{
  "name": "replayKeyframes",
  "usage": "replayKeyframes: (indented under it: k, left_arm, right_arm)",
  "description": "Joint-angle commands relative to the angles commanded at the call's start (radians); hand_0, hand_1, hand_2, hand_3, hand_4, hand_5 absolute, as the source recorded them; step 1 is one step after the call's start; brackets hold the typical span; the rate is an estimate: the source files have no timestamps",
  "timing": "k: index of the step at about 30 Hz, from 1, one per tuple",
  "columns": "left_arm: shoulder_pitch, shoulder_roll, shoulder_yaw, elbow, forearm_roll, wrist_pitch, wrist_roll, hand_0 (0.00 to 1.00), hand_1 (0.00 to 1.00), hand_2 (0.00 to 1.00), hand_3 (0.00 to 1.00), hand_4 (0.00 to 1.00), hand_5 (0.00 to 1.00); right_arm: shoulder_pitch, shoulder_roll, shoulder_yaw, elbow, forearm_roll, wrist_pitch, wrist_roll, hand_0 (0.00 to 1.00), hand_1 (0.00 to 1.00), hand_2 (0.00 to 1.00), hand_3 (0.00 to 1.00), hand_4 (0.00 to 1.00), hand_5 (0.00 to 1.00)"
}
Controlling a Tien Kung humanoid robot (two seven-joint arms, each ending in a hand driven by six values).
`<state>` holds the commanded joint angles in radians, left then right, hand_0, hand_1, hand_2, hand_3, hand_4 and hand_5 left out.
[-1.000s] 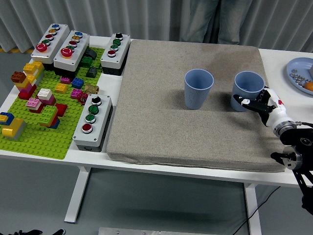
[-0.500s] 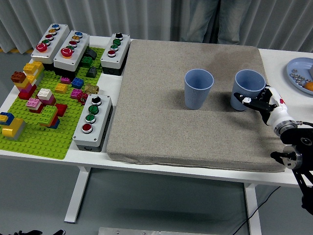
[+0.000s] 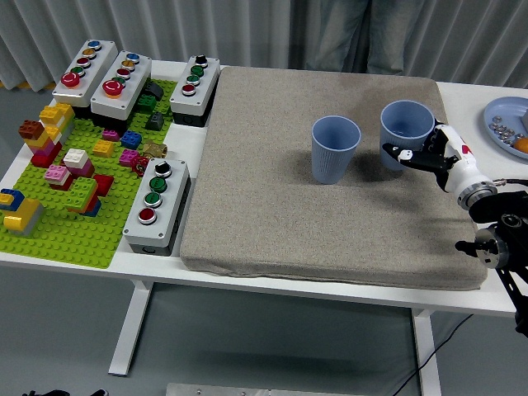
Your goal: Pick cup pour cup place
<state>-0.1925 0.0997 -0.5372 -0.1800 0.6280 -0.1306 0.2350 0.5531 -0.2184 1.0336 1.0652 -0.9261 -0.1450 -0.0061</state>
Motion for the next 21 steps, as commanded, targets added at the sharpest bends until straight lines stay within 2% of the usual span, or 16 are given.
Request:
replayKeyframes:
  k: [11,21]
  left_arm:
    - [-0.001,0.003,0.004,0.0,-0.004,0.0,-0.001,0.777,0.762,0.816,0.646,0.505,0.998]
    - [-0.008,0.004,0.003,0.0,-0.006,0.0,-0.001,0.777,0.762,0.816,0.646,0.505,0.998]
  right_arm:
    - [0.055,-0.007,-0.017,-0.02,-0.011,-0.003,0.004,0.884,0.768,0.666,0.683,0.701,0.095]
    - [0.082,-0.006,-0.055,-0.023,-0.122,-0.03,0.022,0.886,0.768,0.666,0.682,0.697,0.092]
